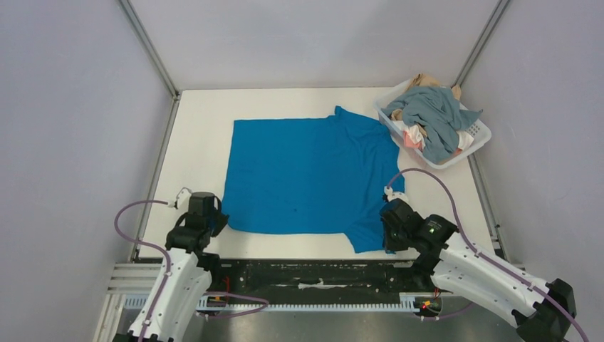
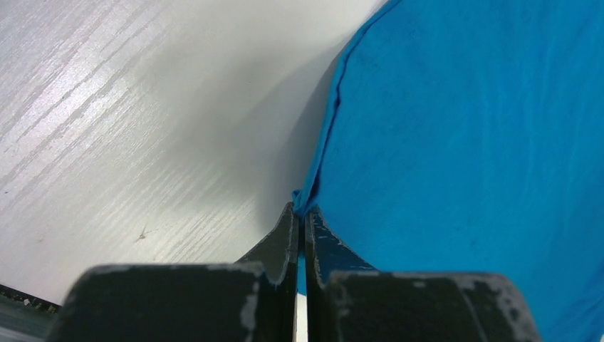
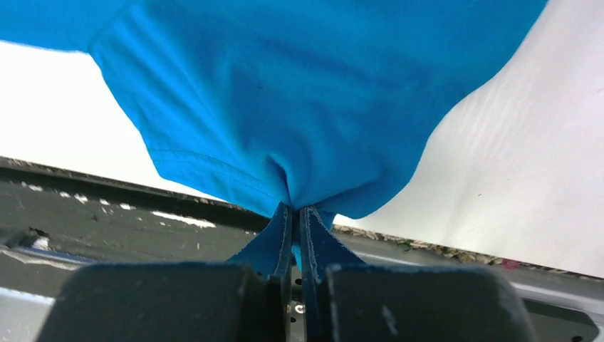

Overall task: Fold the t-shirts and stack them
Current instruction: Grab the side of the flattened tshirt closest away from the robot with both arms, then fold the flattened tshirt in 1/3 of the way

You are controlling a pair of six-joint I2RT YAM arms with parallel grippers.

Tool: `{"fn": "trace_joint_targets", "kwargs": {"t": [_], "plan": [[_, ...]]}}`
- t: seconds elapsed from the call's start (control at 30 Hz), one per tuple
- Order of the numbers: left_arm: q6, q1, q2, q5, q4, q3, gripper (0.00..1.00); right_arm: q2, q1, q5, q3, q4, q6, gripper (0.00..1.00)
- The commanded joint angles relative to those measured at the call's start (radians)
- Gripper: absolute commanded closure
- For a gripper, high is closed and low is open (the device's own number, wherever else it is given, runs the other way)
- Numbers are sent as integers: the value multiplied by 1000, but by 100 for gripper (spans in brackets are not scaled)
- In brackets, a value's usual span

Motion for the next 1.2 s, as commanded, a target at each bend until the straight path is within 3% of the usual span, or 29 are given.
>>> {"fn": "trace_joint_targets", "kwargs": {"t": [0.0, 0.23, 0.43, 0.8, 1.17], "plan": [[-23, 0, 77, 9, 89, 38, 98, 46, 4, 155, 113, 88, -32, 100], [-5, 1, 325, 48, 236, 122, 98, 205, -45, 313, 230, 318, -137, 100], [-3, 1, 407, -30, 252, 192, 98, 284, -199, 258, 270, 490, -206, 100], [-19, 1, 621, -65, 358, 310, 98, 455, -315, 145, 349, 604, -250, 100], [-1, 24, 850, -112, 399, 428, 98, 600, -371, 174, 400, 661, -276, 100]]}}
